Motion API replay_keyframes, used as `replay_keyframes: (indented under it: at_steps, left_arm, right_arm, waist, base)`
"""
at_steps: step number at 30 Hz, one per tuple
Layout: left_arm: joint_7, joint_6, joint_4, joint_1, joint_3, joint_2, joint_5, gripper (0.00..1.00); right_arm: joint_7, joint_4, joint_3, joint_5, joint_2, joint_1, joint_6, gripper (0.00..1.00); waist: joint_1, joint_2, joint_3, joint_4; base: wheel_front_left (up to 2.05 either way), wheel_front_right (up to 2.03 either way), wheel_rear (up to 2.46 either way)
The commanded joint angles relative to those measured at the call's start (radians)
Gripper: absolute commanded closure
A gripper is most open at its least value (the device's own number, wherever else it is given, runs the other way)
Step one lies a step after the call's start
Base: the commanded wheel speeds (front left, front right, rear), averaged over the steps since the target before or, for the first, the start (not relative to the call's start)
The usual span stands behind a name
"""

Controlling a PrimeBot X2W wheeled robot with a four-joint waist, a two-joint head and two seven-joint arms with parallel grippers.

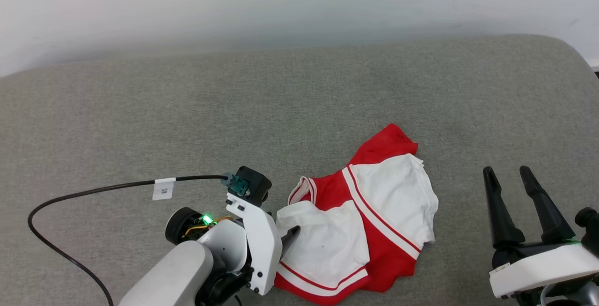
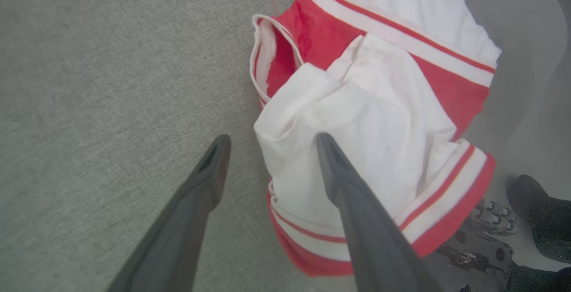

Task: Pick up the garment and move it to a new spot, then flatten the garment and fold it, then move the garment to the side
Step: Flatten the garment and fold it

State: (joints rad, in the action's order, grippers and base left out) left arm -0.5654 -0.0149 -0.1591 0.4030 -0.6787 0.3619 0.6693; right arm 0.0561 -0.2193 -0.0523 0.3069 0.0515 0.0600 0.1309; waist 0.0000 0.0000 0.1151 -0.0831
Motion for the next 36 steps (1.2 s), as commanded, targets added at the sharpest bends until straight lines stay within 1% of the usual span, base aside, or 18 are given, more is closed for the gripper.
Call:
replay_keyframes:
  at_steps: [1, 2, 3, 4, 8, 10, 12, 14, 17, 22, 24, 26, 27, 29, 32, 33, 34, 36]
  left_arm:
    - [-0.007, -0.004, -0.003, 0.013, -0.003, -0.004, 0.008, 0.00]
    - [-0.015, -0.011, -0.003, 0.011, -0.006, -0.006, 0.016, 0.10]
    - [-0.015, -0.011, -0.001, 0.013, -0.005, -0.006, 0.017, 0.59]
    - [-0.019, -0.013, -0.002, 0.016, -0.006, -0.004, 0.018, 1.00]
    - [0.007, -0.011, 0.018, 0.024, 0.001, 0.004, 0.006, 1.00]
    - [0.037, 0.006, 0.035, 0.035, 0.015, 0.014, -0.015, 1.00]
    - [0.070, 0.033, 0.058, 0.031, 0.037, 0.025, -0.034, 1.00]
    - [0.098, 0.073, 0.078, 0.014, 0.065, 0.045, -0.050, 1.00]
    - [0.147, 0.149, 0.110, -0.034, 0.131, 0.079, -0.059, 1.00]
    - [0.219, 0.283, 0.140, -0.169, 0.261, 0.120, -0.020, 1.00]
    - [0.243, 0.329, 0.136, -0.244, 0.311, 0.117, 0.014, 1.00]
    - [0.256, 0.364, 0.122, -0.325, 0.346, 0.106, 0.048, 1.00]
    - [0.261, 0.374, 0.115, -0.356, 0.359, 0.096, 0.069, 1.00]
    - [0.261, 0.375, 0.093, -0.415, 0.366, 0.076, 0.102, 1.00]
    - [0.269, 0.352, 0.058, -0.449, 0.358, 0.043, 0.138, 1.00]
    - [0.284, 0.345, 0.046, -0.448, 0.356, 0.035, 0.138, 0.66]
    - [0.305, 0.340, 0.040, -0.440, 0.359, 0.024, 0.135, 0.00]
    - [0.357, 0.332, 0.032, -0.417, 0.362, 0.011, 0.116, 0.00]
  right_arm:
    - [-0.006, 0.002, -0.002, 0.001, -0.002, -0.009, 0.000, 0.00]
    - [-0.007, 0.004, -0.002, 0.001, -0.002, -0.011, 0.000, 0.00]
    - [-0.009, 0.006, -0.002, 0.001, -0.002, -0.014, 0.000, 0.00]
    - [-0.009, 0.008, -0.003, 0.002, -0.002, -0.016, 0.000, 0.00]
    - [-0.012, 0.014, -0.010, 0.004, -0.002, -0.017, 0.000, 0.00]
    - [-0.013, 0.016, -0.014, 0.005, -0.002, -0.011, 0.000, 0.00]
    - [-0.013, 0.017, -0.019, 0.008, -0.002, -0.008, 0.000, 0.00]
    - [-0.010, 0.017, -0.023, 0.007, -0.002, -0.007, 0.000, 0.00]
    - [-0.006, 0.013, -0.029, 0.006, -0.002, -0.007, 0.000, 0.00]
    - [0.004, 0.005, -0.032, 0.002, -0.002, -0.006, 0.000, 0.00]
    - [0.009, 0.005, -0.033, 0.003, -0.002, -0.006, 0.000, 0.00]
    - [0.011, 0.004, -0.034, 0.003, -0.002, -0.007, 0.000, 0.00]
    - [0.011, 0.003, -0.035, 0.003, -0.002, -0.007, 0.000, 0.00]
    - [0.012, 0.001, -0.035, 0.004, -0.002, -0.008, 0.000, 0.00]
    - [0.014, -0.002, -0.033, 0.000, -0.002, -0.013, 0.000, 0.00]
    - [0.015, -0.003, -0.033, -0.003, -0.002, -0.016, 0.000, 0.00]
    - [0.015, -0.004, -0.033, -0.004, -0.002, -0.017, 0.000, 0.00]
    - [0.018, -0.005, -0.032, -0.010, -0.002, -0.017, 0.000, 0.00]
  waist:
    - [0.0000, 0.0000, 0.006, -0.006]
    - [0.0000, 0.0000, 0.008, -0.007]
    - [0.0000, 0.0000, 0.010, -0.008]
    - [0.0000, 0.0000, 0.012, -0.009]
    - [0.0000, 0.0000, 0.010, -0.004]
    - [0.0000, 0.0000, 0.007, 0.005]
    - [0.0000, 0.0000, 0.005, 0.016]
    - [0.0000, 0.0000, 0.005, 0.027]
    - [0.0000, 0.0000, 0.004, 0.045]
    - [0.0000, 0.0000, 0.007, 0.073]
    - [0.0000, 0.0000, 0.007, 0.081]
    - [0.0000, 0.0000, 0.009, 0.086]
    - [0.0000, 0.0000, 0.011, 0.089]
    - [0.0000, 0.0000, 0.015, 0.094]
    - [0.0000, 0.0000, 0.020, 0.100]
    - [0.0000, 0.0000, 0.020, 0.102]
    - [0.0000, 0.0000, 0.018, 0.104]
    - [0.0000, 0.0000, 0.011, 0.106]
  base:
    - [0.00, 0.00, 0.00]
    - [0.00, 0.00, 0.00]
    - [0.00, 0.00, 0.00]
    - [0.00, 0.00, 0.00]
    - [0.00, 0.00, 0.00]
    - [0.00, 0.00, 0.00]
    - [0.00, 0.00, 0.00]
    - [0.00, 0.00, 0.00]
    - [0.00, 0.00, 0.00]
    - [0.00, 0.00, 0.00]
    - [0.00, 0.00, 0.00]
    - [0.00, 0.00, 0.00]
    - [0.00, 0.00, 0.00]
    - [0.00, 0.00, 0.00]
    - [0.00, 0.00, 0.00]
    - [0.00, 0.00, 0.00]
    - [0.00, 0.00, 0.00]
    - [0.00, 0.00, 0.00]
